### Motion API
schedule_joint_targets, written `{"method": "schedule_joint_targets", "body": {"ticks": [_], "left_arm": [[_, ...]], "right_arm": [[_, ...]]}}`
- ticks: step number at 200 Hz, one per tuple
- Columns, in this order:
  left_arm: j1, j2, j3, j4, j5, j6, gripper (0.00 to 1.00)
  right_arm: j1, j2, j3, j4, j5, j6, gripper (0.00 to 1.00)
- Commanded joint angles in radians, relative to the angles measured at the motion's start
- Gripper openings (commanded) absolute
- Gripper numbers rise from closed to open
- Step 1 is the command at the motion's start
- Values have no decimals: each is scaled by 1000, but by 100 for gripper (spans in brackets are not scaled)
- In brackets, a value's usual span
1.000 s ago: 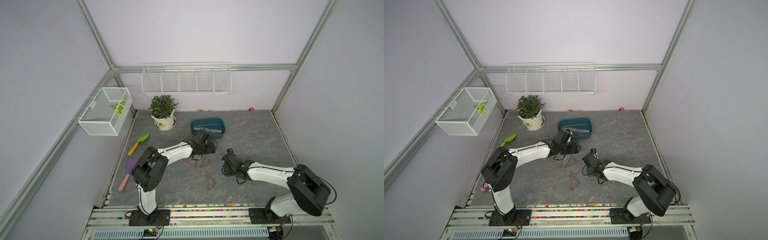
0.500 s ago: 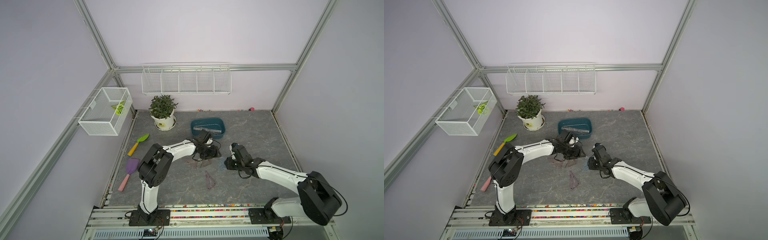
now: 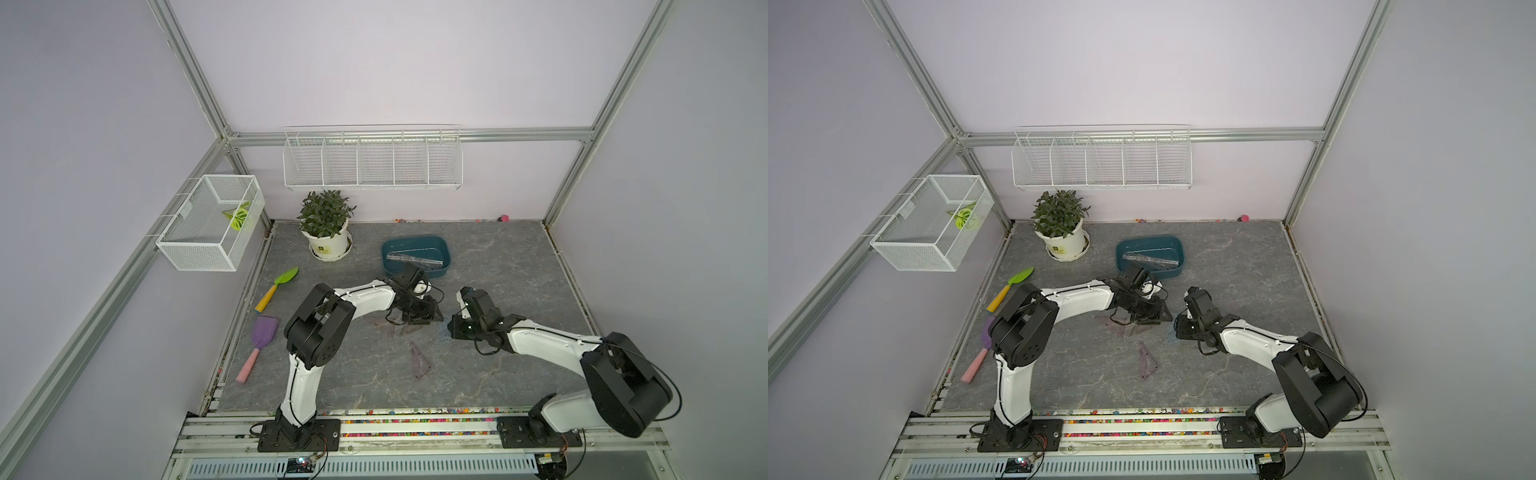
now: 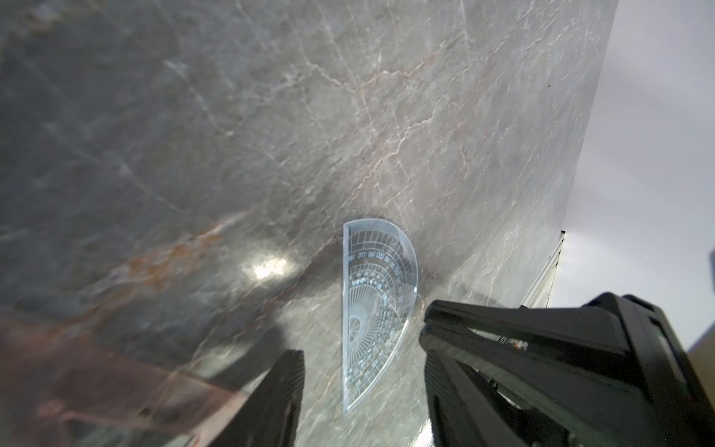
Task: Put the scattered rulers into the storage box
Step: Pick up the ruler from the center of the board.
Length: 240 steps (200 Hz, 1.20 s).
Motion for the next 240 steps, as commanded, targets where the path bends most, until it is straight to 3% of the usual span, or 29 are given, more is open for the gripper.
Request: {"method": "schedule_joint_targets", "body": {"ticks": [1, 191, 240], "left_arm": [[-6, 33, 40, -21, 8, 23, 56], [-28, 95, 62, -14, 18, -3, 57], [-24, 80, 42, -4, 1, -15, 57]], "right_arm": [[-8, -8, -24, -10, 22, -19, 15], [-23, 50, -130, 88, 28, 12, 13], [-53, -5, -125, 78, 19, 2, 12]]}}
